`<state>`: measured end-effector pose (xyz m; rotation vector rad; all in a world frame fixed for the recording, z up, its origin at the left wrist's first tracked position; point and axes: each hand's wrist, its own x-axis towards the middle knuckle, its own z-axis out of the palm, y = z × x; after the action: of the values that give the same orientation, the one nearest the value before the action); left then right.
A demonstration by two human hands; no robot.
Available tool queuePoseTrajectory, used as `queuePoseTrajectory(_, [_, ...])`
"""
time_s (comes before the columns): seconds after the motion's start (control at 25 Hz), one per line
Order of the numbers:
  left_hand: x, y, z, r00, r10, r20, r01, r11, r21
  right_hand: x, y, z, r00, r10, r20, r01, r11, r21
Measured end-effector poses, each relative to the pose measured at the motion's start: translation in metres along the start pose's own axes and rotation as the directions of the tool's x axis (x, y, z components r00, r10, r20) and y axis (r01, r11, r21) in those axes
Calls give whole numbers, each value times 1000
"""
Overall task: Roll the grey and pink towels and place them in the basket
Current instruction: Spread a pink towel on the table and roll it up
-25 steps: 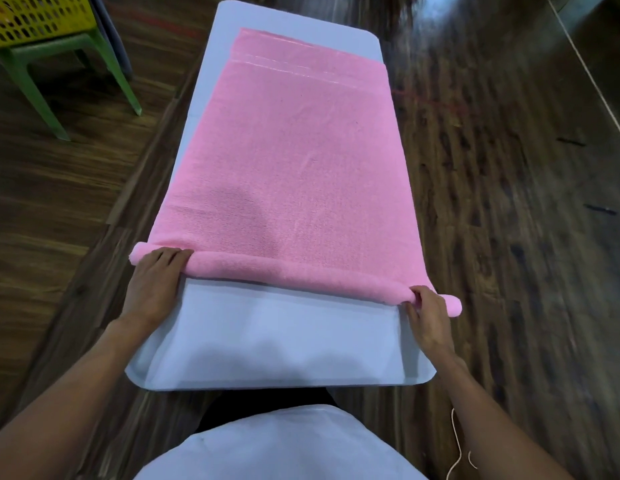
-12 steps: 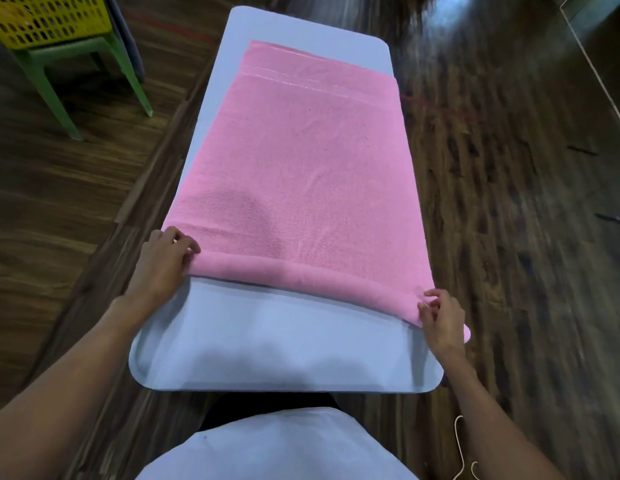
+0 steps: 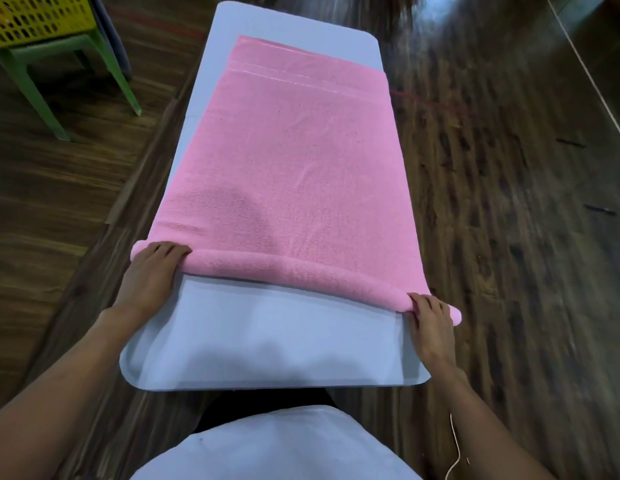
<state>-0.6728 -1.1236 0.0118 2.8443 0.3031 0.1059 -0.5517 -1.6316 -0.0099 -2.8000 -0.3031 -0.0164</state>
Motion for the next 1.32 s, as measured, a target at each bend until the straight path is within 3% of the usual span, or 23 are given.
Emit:
queuePoseTrajectory(0.08, [-7,-6,-6,999,2,46,-1,1000,-8,-2,4,-3,999,-10,53,11,1000,-23])
queuePoseTrajectory(0.16, [-9,-14,-11,989,23,146,-24,1000,-1,-1,16,-12,979,-40,201,51,998,-48])
queuePoseTrajectory(0.28, [11,-24,-9,952,14,305,0,999,-46,18,23,-20,935,-41,353,21,998,59])
queuePoseTrajectory(0.36, [27,-21,-9,973,-39,229,71,989,-131,27,14,-18,963,73,258,-118,980,163])
queuePoseTrajectory(0.44, [28,-9,-8,997,-72,24,74,994,-83,22,1,-12,978,205,34,-208,968,138])
queuePoseTrajectory(0.56, [-4,3,3,990,36,-140,-40,999,-30,-3,-10,1,985,94,-144,-109,989,-99])
queuePoseTrajectory(0.64, [-24,3,11,988,95,-121,-95,995,7,-15,-10,4,993,15,-121,-27,995,-96])
queuePoseTrajectory(0.72, [-26,4,13,995,46,-86,-44,999,16,-14,-6,6,998,-10,-54,8,999,-50])
queuePoseTrajectory(0.84, [-7,15,12,997,-34,-69,33,999,-19,1,-6,2,996,87,24,-89,988,130])
queuePoseTrajectory(0.92, [0,9,8,999,-27,-21,26,999,-33,3,-11,-3,991,126,52,-133,979,153])
queuePoseTrajectory(1.08, [6,-18,-5,969,12,248,-19,999,26,5,10,-13,973,-95,210,93,996,20])
queuePoseTrajectory(1.16, [22,-18,-8,920,-14,392,23,1000,-19,14,15,-16,967,-53,247,26,993,114])
queuePoseTrajectory(1.24, [38,-12,-10,942,-45,332,102,983,-155,22,9,-13,981,122,149,-152,966,210])
queuePoseTrajectory(1.32, [39,-6,-11,995,-64,72,74,985,-154,23,-4,-9,970,241,-36,-233,961,152])
